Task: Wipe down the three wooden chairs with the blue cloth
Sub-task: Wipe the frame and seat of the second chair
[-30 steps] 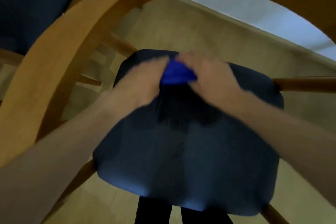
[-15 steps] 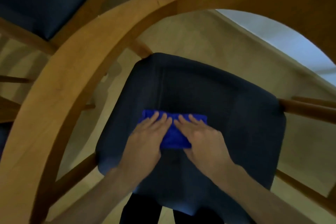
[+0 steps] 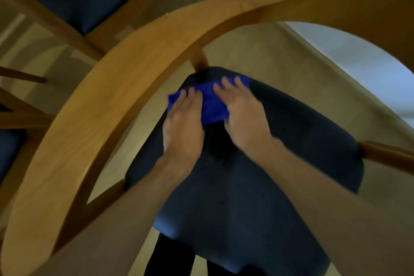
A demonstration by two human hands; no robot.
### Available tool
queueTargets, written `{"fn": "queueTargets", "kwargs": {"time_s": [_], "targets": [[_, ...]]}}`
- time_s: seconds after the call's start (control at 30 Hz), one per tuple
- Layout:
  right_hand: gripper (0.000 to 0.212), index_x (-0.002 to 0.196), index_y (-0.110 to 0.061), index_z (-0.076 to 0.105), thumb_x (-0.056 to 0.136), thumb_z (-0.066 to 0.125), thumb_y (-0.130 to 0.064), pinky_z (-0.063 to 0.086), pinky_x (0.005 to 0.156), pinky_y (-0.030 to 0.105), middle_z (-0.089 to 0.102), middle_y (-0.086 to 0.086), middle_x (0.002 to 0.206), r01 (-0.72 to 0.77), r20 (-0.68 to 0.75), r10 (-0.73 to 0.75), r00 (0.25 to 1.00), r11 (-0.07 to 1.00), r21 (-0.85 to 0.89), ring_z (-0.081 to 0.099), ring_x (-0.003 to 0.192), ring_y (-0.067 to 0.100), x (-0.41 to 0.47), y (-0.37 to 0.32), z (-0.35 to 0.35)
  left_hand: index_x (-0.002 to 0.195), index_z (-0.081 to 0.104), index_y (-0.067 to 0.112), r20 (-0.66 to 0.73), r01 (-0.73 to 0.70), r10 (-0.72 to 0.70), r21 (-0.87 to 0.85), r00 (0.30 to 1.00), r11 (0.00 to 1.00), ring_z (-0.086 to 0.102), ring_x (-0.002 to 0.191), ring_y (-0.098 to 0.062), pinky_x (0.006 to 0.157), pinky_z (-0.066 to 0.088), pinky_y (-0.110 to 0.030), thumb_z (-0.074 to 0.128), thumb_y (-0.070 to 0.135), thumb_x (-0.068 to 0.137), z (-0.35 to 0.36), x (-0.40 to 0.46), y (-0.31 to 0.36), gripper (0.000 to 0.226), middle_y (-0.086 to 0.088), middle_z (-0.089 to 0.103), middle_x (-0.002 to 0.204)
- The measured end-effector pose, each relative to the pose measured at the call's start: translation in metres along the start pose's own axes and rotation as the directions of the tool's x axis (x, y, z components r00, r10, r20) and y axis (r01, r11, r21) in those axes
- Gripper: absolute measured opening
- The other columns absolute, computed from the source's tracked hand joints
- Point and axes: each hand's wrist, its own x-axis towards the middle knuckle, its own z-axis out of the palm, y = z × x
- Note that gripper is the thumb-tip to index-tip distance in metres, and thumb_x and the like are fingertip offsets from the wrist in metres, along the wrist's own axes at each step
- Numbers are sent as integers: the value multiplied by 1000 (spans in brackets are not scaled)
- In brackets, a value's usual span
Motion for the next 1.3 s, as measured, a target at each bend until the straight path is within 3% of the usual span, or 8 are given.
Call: {"fn": "queueTargets", "kwargs": {"time_s": [0.13, 0.2, 0.37, 0.47, 0.63, 0.87, 1.13, 1.3], "targets": [[81, 117, -8, 70, 40, 88, 5, 52, 93, 51, 65, 12, 126, 142, 227, -148, 963, 989, 43, 60, 119, 35, -82, -9, 11, 134, 52, 14, 329, 31, -37, 23, 944, 999, 53, 125, -19, 98, 45, -30, 80, 4, 64, -11, -101, 0, 76, -5, 54, 138], [79, 132, -15, 60, 59, 81, 5, 41, 109, 44, 53, 3, 142, 139, 346, -180, 921, 980, 140, 48, 134, 26, -93, -11, 2, 147, 33, 22, 356, 50, -41, -15, 934, 999, 39, 136, -12, 105, 35, -23, 64, 11, 84, -15, -115, 0, 71, 4, 38, 150], [61, 139, -18, 49, 82, 63, -2, 30, 117, 41, 46, 3, 147, 102, 0, -104, 995, 977, 189, 39, 139, 21, 1, -13, -36, 128, 50, 17, -50, 18, -21, -61, 999, 998, 64, 100, -17, 92, 52, -34, 68, 9, 81, -47, -19, -13, 51, -3, 64, 114], [42, 126, -15, 57, 85, 66, -6, 39, 109, 42, 56, 8, 132, 27, -32, -24, 999, 994, 103, 50, 126, 27, 55, -17, -24, 108, 59, 20, -99, 30, -53, -219, 994, 975, 62, 91, -7, 81, 43, -7, 49, 6, 95, -51, 36, -6, 21, 16, 62, 90], [65, 143, -13, 48, 82, 64, 4, 32, 113, 41, 40, 8, 152, 19, 10, -20, 1000, 998, 56, 30, 144, 32, 4, -24, 8, 146, 33, 10, 39, 105, -104, -8, 994, 994, 29, 141, -22, 116, 24, -33, 45, -5, 87, -16, 4, -22, 63, -8, 35, 151], [65, 149, -26, 37, 90, 61, -9, 17, 118, 28, 27, -11, 158, 128, 406, -189, 894, 977, 173, 18, 148, 13, -80, -21, -3, 146, 26, 21, 384, 122, -174, 157, 907, 980, 45, 129, -14, 100, 43, -27, 51, 14, 94, -29, -100, 0, 58, 2, 39, 147], [47, 134, -21, 53, 89, 64, -13, 44, 104, 38, 59, 1, 129, 17, -12, -16, 1000, 989, 147, 56, 118, 19, 41, -7, -35, 111, 53, 20, -6, 74, -75, -99, 997, 992, 55, 82, -12, 69, 36, -20, 49, 13, 93, -43, 38, -2, 19, 3, 56, 96], [67, 151, -19, 34, 91, 56, -1, 28, 115, 40, 28, 1, 159, -50, 69, 46, 997, 997, 54, 21, 147, 30, 8, -13, -3, 142, 40, 14, 21, 117, -118, 49, 993, 992, 40, 134, -26, 108, 37, -37, 43, 2, 94, -5, 15, -11, 50, -8, 42, 146]]}}
